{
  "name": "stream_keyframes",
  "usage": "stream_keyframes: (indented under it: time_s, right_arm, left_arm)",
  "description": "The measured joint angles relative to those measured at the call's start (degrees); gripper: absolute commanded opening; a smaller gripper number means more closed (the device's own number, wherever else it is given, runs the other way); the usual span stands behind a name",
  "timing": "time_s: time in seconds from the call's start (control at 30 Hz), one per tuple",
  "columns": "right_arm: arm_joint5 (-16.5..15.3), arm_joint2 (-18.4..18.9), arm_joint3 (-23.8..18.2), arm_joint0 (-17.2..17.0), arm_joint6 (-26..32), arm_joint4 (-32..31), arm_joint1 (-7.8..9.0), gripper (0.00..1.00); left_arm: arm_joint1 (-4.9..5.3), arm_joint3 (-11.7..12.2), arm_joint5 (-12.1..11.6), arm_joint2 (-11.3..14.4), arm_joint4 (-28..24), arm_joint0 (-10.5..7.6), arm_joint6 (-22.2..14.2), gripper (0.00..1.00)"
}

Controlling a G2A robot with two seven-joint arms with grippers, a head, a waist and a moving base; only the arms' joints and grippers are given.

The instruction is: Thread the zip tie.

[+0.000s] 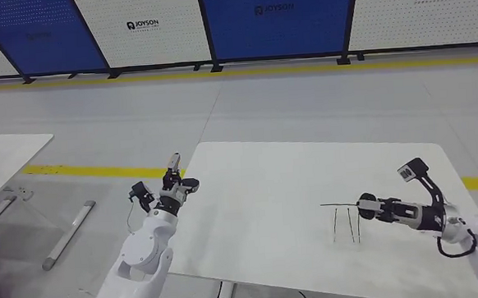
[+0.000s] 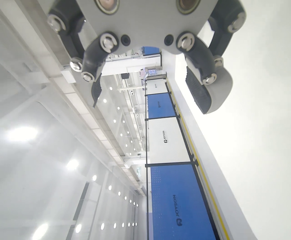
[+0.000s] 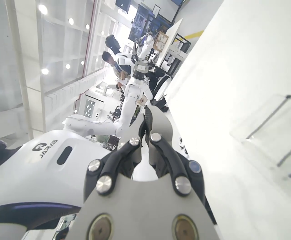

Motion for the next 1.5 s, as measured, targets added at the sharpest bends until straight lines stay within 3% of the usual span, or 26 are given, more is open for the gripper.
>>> stream_keyframes:
  time_s: [0.13, 0.23, 0.3, 0.57, 0.73, 0.9, 1.2, 1.37, 1.5]
  right_arm:
    - [0.0, -4.8, 2.1, 4.2, -2.1, -1.2, -1.79, 0.0]
    - [0.0, -6.0, 3.0, 5.1, -2.1, -1.2, -2.22, 0.0]
    - [0.0, -5.9, 3.0, 5.0, -2.1, -1.2, -2.19, 0.0]
    - [0.0, -6.0, 2.4, 4.7, -2.6, -1.3, -2.25, 0.0]
    - [0.0, -6.4, -2.0, 2.1, -6.7, -2.8, -3.02, 0.0]
    - [0.0, -8.2, -2.5, 1.3, -7.8, -6.4, -4.03, 0.0]
    - [0.0, -8.2, -2.5, 1.3, -8.0, -6.5, -4.03, 0.0]
    - [0.0, -8.5, -4.7, 0.8, -13.3, -10.3, -4.65, 0.0]
    - [0.0, -10.6, -3.5, 1.4, -15.7, -11.5, -6.14, 0.0]
  left_arm:
    - [-0.3, -3.4, 2.1, 3.1, 1.0, -2.19, -0.4, 1.0]
    - [-0.52, -3.6, 3.6, 6.2, 3.3, -3.55, -0.6, 1.0]
    - [-0.55, -3.5, 3.7, 6.5, 3.7, -3.73, -0.2, 1.0]
    - [-0.58, -3.2, 3.5, 7.0, 3.5, -3.52, -1.0, 1.0]
    - [-0.85, -2.8, 2.8, 9.9, 2.3, -2.12, -4.8, 1.0]
    - [-1.27, -3.7, 1.5, 14.0, 2.8, -0.64, -5.3, 1.0]
    - [-1.29, -3.7, 1.5, 14.3, 2.7, -0.6, -5.5, 1.0]
    - [-1.14, -3.3, 1.0, 17.2, 6.4, -0.11, -10.7, 1.0]
    - [-1.07, -3.3, 0.8, 19.7, 7.6, 0.33, -15.1, 1.0]
